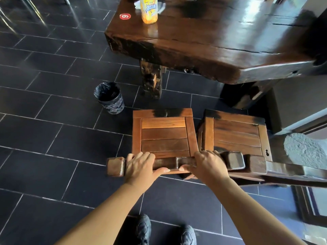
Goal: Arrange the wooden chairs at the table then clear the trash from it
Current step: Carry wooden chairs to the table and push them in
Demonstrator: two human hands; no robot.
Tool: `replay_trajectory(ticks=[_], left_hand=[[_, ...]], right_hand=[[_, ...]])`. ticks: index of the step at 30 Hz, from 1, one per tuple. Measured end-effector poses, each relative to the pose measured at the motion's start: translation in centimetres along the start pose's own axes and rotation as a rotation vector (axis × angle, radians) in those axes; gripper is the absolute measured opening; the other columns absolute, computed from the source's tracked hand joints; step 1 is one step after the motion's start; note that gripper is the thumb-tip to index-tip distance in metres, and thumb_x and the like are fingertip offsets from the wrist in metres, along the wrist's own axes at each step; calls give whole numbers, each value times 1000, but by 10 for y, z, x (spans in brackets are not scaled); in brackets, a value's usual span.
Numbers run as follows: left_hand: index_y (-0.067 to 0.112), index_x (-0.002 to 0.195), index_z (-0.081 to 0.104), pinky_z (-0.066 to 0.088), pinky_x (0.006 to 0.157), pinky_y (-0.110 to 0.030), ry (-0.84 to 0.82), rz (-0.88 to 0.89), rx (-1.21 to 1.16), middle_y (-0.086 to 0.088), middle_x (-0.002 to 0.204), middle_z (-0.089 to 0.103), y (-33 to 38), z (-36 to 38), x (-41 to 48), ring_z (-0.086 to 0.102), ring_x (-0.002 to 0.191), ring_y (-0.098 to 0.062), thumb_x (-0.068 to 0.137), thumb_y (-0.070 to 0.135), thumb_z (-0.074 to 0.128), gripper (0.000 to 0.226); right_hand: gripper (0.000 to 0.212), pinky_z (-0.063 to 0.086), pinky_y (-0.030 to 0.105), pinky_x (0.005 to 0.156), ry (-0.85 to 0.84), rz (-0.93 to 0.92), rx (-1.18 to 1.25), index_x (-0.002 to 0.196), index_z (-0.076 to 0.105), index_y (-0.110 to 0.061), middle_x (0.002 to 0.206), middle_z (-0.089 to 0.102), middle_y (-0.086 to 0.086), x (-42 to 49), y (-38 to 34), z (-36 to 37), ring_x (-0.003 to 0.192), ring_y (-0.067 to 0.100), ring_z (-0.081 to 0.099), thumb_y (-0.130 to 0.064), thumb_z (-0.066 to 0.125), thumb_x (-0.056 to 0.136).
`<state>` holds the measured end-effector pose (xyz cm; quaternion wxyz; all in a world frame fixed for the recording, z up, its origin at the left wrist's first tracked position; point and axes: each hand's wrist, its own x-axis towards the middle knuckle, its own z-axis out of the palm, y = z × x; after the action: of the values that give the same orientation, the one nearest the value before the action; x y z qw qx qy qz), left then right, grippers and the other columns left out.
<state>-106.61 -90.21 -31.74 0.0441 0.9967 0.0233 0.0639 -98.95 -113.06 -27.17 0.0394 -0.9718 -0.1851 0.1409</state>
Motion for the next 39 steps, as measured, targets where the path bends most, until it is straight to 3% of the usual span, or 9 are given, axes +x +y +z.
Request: replay_trajectory(ticks=[7,12,22,27,32,39], left_hand=[[24,78,63,41,73,-40,-19,48,-8,9,78,65,-4,0,9,60,75,-20,78,85,37,66],[24,76,63,41,76,-39,-34,80,-44,10,76,63,-13,5,26,57,74,-19,76,88,37,70],[25,77,63,40,74,-39,-34,168,-35,11,75,62,-22,6,51,57,73,-18,78,87,36,68],[24,78,63,40,75,-39,-67,176,-21,10,76,63,-23,5,54,57,74,-19,78,88,34,70],[22,78,61,41,74,-40,-103,189,25,8,76,63,-21,2,53,57,74,-19,79,86,34,69],[24,100,63,36,95,-41,-290,133,33,8,103,66,-14,-19,56,57,100,-17,81,86,31,72]], right_hand=[[65,43,34,94,-4,71,41,104,68,-18,101,72,2,-5,-5,-6,102,24,64,-76,60,75],[60,44,33,88,6,138,67,98,69,-18,96,71,3,-3,-12,-12,99,25,64,-73,63,76],[65,42,34,96,22,185,39,90,66,-19,92,72,0,9,-12,-4,93,22,65,-81,55,75],[64,42,36,93,49,155,45,94,68,-19,92,71,2,9,-12,-5,94,25,65,-79,57,76],[88,42,38,96,35,123,-5,101,64,-21,97,68,0,11,-8,8,100,24,63,-91,23,68],[75,38,37,101,-8,123,-43,111,58,-23,110,64,-3,10,-10,6,111,21,58,-87,39,77]])
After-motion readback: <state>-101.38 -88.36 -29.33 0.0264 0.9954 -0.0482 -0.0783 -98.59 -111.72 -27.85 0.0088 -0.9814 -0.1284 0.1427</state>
